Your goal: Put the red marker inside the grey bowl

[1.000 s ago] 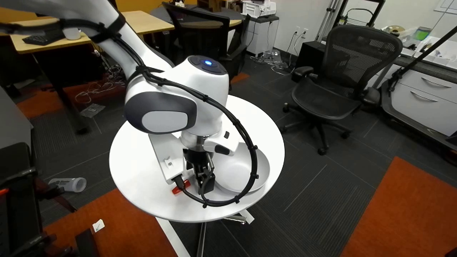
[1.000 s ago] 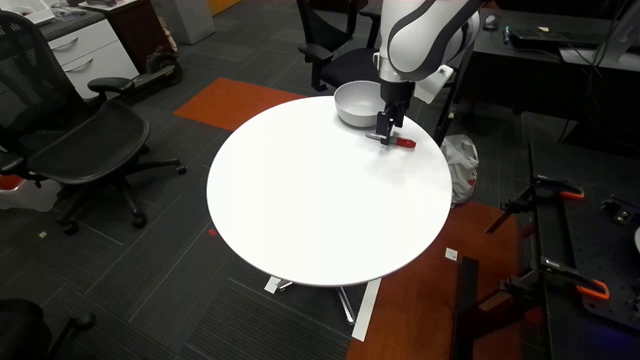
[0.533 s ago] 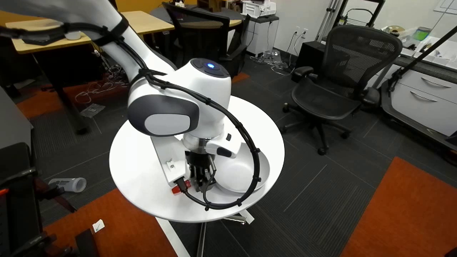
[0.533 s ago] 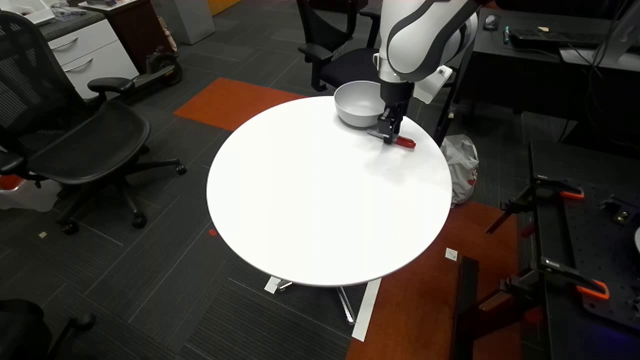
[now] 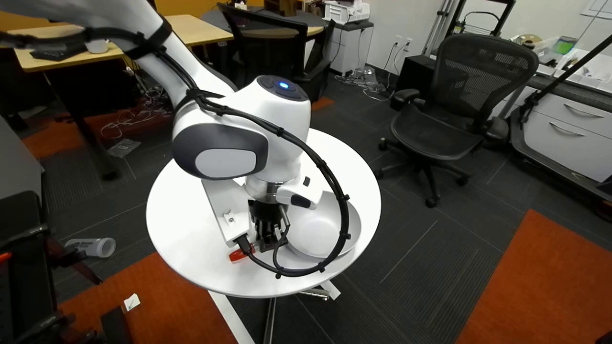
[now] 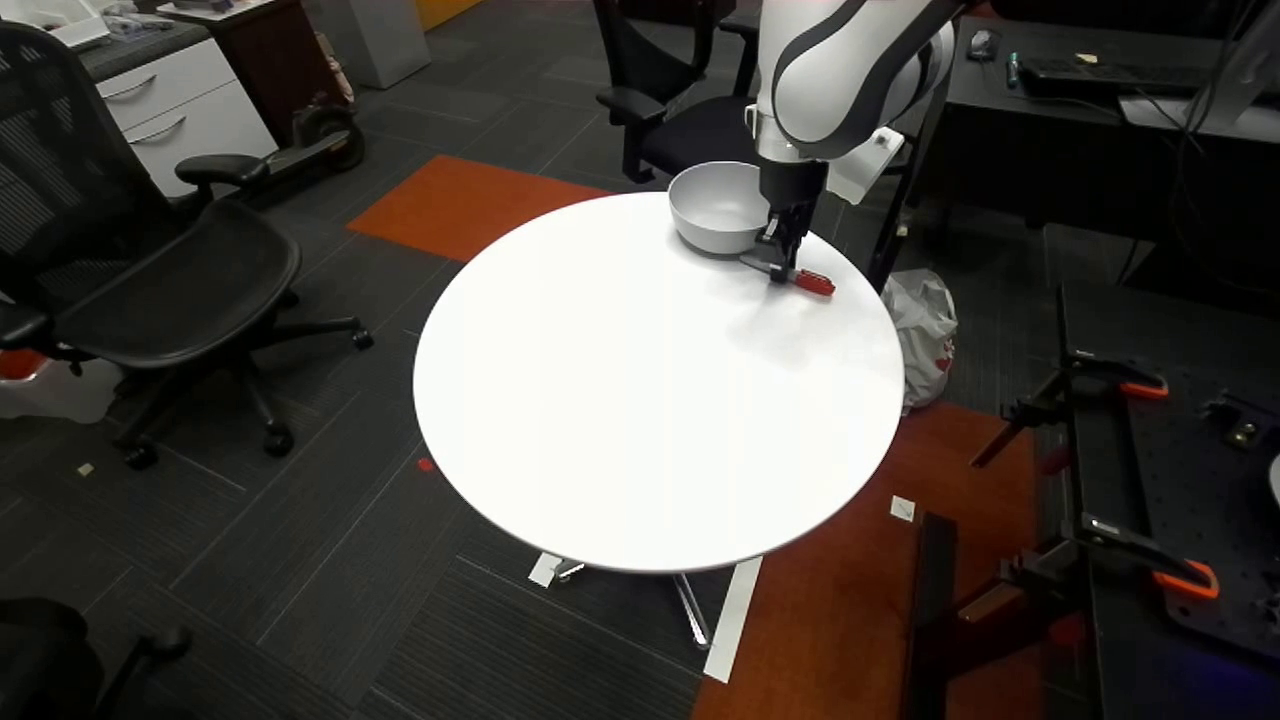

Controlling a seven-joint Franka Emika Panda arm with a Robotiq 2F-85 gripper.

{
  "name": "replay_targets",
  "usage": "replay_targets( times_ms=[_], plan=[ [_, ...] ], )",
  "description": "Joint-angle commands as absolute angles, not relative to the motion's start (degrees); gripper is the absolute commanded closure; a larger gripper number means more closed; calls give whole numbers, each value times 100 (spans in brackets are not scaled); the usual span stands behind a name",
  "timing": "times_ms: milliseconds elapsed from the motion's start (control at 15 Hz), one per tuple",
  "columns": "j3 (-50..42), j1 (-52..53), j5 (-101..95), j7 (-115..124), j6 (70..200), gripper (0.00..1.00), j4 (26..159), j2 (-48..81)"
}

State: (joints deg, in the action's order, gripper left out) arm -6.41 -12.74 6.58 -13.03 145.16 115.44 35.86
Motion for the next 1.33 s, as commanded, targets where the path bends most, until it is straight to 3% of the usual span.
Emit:
replay_targets(
  times_ms=[0, 667, 1267],
  plan=[
    [-683, -1015, 250, -923, 14374, 94, 11636, 3482],
    [-625, -526, -423, -638, 14465, 94, 11976, 3008],
    [-496, -507, -381, -771, 14598, 94, 12653, 1772]
  ],
)
